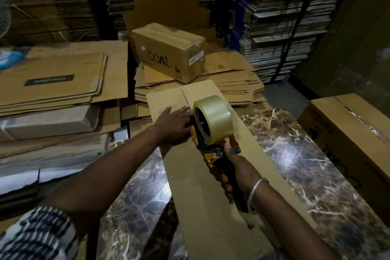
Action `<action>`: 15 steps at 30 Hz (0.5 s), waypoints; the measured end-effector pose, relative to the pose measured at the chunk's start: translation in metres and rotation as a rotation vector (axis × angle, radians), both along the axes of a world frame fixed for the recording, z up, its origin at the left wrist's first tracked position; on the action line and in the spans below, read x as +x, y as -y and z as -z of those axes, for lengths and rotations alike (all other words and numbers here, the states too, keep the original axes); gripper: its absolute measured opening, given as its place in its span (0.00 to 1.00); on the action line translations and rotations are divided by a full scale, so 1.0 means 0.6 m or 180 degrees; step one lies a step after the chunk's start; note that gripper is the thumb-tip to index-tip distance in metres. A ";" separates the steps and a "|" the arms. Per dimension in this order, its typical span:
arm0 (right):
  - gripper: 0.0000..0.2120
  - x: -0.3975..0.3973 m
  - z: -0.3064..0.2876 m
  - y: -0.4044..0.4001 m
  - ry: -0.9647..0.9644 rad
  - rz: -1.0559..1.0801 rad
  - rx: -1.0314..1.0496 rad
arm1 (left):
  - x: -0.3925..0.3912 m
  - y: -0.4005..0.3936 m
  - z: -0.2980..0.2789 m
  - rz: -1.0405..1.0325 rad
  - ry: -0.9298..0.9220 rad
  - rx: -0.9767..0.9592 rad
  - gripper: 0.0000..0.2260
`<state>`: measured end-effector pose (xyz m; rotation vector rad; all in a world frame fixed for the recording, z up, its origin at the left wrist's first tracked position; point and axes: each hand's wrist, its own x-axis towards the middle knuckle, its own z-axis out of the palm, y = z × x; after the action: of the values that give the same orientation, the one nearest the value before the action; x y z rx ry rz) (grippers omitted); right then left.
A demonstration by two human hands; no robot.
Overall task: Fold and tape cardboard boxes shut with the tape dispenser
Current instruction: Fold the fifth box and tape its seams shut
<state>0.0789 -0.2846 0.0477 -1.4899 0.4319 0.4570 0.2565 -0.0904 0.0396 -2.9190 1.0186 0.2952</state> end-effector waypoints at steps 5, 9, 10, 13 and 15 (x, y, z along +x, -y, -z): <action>0.35 0.029 -0.015 0.006 -0.0204 0.0130 -0.0003 | 0.042 0.013 0.002 -0.0155 0.0015 0.0359 0.28; 0.35 0.075 -0.028 0.002 -0.0347 0.0117 -0.0071 | 0.082 0.011 -0.003 -0.0362 -0.0016 0.0404 0.27; 0.35 0.086 -0.029 0.002 -0.0331 0.0093 -0.0067 | 0.089 0.010 -0.002 -0.0394 0.0018 0.0393 0.27; 0.36 0.104 -0.027 0.000 -0.0278 0.0029 -0.0041 | 0.104 0.010 -0.006 -0.0437 -0.0031 0.0457 0.27; 0.36 0.104 -0.025 0.000 -0.0262 -0.0021 -0.0021 | 0.106 0.013 -0.013 -0.0449 -0.0092 0.0534 0.27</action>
<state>0.1414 -0.2844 0.0630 -1.4830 0.4940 0.5239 0.3204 -0.0982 0.0477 -2.8454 0.7519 0.4076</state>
